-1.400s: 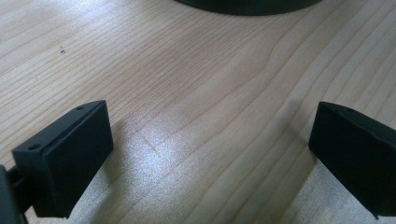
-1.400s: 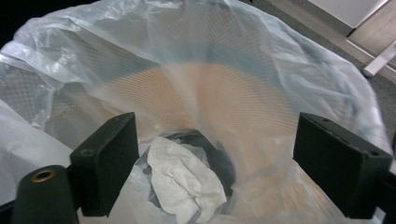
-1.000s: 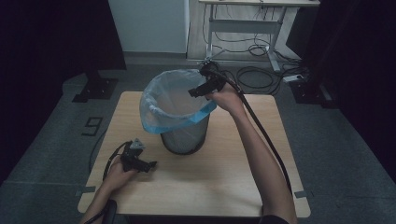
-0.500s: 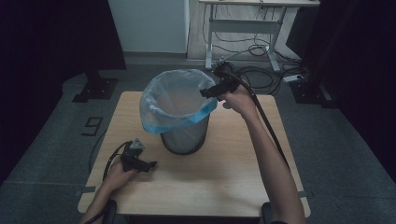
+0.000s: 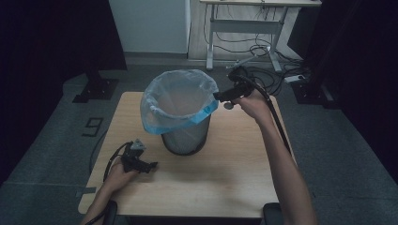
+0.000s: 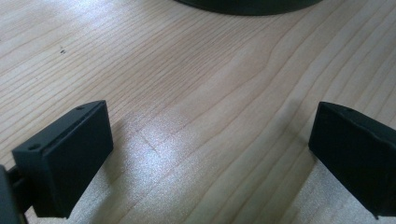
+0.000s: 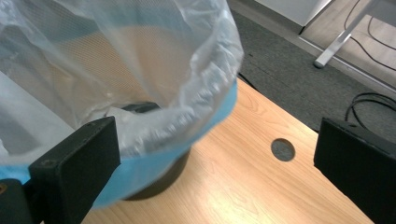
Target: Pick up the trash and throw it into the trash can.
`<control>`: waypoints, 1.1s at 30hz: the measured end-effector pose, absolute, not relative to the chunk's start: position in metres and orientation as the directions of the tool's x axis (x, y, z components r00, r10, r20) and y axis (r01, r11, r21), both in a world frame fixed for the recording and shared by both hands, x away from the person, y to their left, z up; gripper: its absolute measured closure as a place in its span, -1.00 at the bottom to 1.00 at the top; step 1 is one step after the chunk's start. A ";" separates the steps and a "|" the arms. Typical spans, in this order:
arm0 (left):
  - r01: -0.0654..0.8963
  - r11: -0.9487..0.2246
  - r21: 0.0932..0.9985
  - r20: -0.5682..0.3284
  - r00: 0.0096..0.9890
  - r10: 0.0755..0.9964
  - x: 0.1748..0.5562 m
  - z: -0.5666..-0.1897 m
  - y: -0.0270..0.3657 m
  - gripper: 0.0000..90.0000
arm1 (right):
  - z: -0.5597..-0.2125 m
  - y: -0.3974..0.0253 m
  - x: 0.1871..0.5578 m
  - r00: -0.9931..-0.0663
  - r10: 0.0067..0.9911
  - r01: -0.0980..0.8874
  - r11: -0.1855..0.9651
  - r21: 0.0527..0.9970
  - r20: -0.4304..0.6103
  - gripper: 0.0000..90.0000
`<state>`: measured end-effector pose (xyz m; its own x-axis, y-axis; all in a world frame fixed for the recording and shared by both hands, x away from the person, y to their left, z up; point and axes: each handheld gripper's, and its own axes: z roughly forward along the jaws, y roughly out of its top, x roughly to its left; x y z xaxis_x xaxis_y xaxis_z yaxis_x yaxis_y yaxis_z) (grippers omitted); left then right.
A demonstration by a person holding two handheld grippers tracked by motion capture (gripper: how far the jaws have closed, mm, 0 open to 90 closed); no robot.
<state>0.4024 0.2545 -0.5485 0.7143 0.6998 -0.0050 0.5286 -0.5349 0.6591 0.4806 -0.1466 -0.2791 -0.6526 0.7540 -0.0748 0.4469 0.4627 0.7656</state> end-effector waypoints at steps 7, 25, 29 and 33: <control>0.529 -0.535 0.659 -0.005 0.714 0.700 0.402 -0.548 0.255 -1.00 | -0.284 -0.163 0.474 -0.642 0.762 0.444 0.458 0.770 -0.083 -1.00; 0.529 -0.534 0.660 -0.006 0.714 0.700 0.402 -0.548 0.254 -1.00 | -0.307 -0.199 0.456 -0.614 0.785 0.448 0.433 0.782 -0.082 -0.99; 0.529 -0.534 0.660 -0.006 0.713 0.701 0.402 -0.548 0.254 -1.00 | -0.315 -0.207 0.451 -0.608 0.790 0.447 0.425 0.787 -0.081 -0.98; 0.530 -0.534 0.659 -0.006 0.713 0.701 0.402 -0.548 0.254 -1.00 | -0.323 -0.215 0.447 -0.603 0.793 0.451 0.424 0.785 -0.083 -0.98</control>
